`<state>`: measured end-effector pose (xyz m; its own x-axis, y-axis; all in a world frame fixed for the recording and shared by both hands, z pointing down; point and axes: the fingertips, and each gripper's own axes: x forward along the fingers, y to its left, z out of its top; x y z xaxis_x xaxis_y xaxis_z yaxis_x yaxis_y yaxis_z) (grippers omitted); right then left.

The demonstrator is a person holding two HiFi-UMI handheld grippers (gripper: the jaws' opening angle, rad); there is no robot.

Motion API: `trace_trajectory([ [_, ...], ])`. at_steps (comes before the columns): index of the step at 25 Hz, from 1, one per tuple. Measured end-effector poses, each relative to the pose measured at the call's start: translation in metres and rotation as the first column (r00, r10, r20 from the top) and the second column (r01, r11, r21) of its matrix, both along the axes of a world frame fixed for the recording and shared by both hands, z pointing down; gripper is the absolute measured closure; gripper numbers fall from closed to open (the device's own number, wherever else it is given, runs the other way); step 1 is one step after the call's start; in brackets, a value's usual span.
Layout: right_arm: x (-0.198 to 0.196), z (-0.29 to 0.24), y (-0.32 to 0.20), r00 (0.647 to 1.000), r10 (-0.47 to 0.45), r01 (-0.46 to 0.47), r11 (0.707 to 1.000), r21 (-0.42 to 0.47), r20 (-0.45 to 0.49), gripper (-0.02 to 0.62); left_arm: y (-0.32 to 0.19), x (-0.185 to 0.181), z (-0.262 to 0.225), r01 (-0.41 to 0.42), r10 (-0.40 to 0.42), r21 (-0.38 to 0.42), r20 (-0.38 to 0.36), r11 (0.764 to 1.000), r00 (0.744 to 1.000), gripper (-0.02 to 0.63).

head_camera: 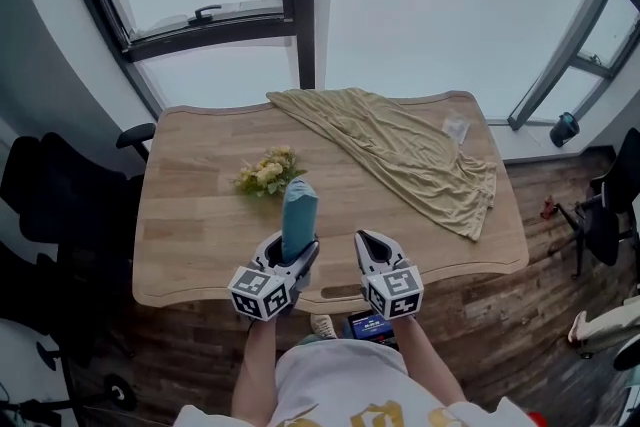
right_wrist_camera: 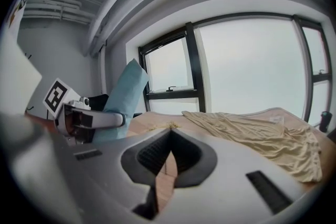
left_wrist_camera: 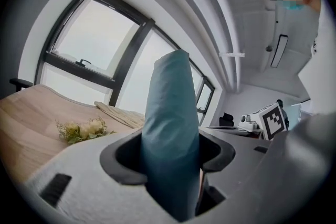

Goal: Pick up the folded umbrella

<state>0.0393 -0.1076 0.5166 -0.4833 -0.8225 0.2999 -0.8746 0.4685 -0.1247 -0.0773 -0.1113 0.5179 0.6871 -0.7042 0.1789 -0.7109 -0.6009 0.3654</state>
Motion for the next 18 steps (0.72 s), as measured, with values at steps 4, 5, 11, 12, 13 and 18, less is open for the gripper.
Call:
trace_trajectory([
  [4, -0.001, -0.015, 0.003, 1.0, -0.001, 0.001, 0.999, 0.038, 0.003, 0.584, 0.01, -0.001, -0.011, 0.027, -0.027, 0.035, -0.004, 0.999, 1.0, 0.331],
  [5, -0.001, -0.018, 0.005, 1.0, -0.007, 0.007, 0.999, 0.045, 0.008, 0.584, 0.014, -0.001, -0.014, 0.035, -0.035, 0.04, -0.011, 0.999, 0.999, 0.331],
  [11, -0.001, -0.028, 0.028, 0.999, -0.038, 0.036, 0.997, 0.064, 0.034, 0.584, 0.041, 0.005, -0.028, 0.076, -0.075, 0.05, -0.024, 0.996, 0.997, 0.331],
  [12, 0.0, -0.03, 0.033, 0.999, -0.041, 0.039, 0.997, 0.067, 0.034, 0.584, 0.047, 0.005, -0.029, 0.083, -0.082, 0.05, -0.026, 0.995, 0.996, 0.331],
  [13, 0.001, -0.031, 0.038, 0.998, -0.044, 0.042, 0.997, 0.071, 0.034, 0.584, 0.052, 0.006, -0.031, 0.091, -0.09, 0.052, -0.029, 0.995, 0.996, 0.331],
  [18, 0.009, -0.038, 0.06, 0.998, -0.049, 0.046, 0.995, 0.089, 0.033, 0.584, 0.078, 0.009, -0.039, 0.118, -0.116, 0.066, -0.043, 0.991, 0.992, 0.331],
])
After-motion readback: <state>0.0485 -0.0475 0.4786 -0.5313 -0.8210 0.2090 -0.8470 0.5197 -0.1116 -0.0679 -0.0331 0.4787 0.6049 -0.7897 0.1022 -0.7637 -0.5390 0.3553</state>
